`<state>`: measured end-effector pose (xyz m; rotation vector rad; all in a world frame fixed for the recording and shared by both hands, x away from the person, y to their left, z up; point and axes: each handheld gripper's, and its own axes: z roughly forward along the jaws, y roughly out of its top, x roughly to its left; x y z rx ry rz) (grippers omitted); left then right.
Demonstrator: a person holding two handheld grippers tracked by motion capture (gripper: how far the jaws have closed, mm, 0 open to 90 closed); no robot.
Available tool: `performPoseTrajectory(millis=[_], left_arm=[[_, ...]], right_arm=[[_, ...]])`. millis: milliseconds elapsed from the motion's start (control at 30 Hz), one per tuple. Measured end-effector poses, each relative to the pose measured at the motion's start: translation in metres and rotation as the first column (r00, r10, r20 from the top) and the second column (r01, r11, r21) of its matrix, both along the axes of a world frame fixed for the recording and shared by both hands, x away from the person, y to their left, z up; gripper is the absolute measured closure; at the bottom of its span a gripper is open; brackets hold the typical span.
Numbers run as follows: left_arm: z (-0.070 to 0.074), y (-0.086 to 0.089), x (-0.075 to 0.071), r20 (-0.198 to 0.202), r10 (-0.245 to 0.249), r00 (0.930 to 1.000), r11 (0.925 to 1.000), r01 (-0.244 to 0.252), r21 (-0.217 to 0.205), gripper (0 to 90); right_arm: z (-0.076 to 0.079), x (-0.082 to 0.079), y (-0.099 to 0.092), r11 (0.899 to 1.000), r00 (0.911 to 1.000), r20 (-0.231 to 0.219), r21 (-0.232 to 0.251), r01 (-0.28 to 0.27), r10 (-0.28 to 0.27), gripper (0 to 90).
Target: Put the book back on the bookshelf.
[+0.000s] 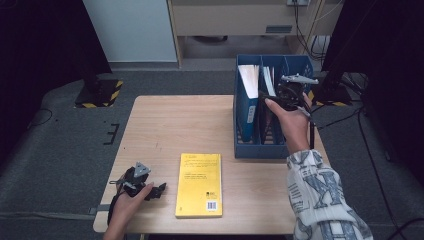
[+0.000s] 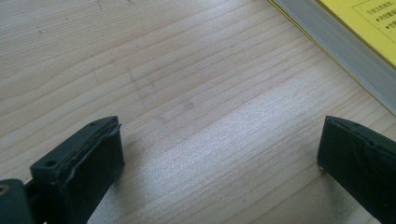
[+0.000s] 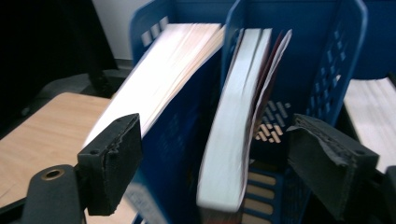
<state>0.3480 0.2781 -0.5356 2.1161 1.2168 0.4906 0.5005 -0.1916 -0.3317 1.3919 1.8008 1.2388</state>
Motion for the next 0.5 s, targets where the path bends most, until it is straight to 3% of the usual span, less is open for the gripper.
performPoseTrajectory(millis=[500], left_arm=[[-0.001, 0.000, -0.001, 0.009, 0.005, 0.9999, 0.9999, -0.005, -0.010, 0.0]], right_arm=[[-0.019, -0.059, -0.004, 0.997, 0.9962, 0.029, 0.006, -0.082, 0.081, 12.5]])
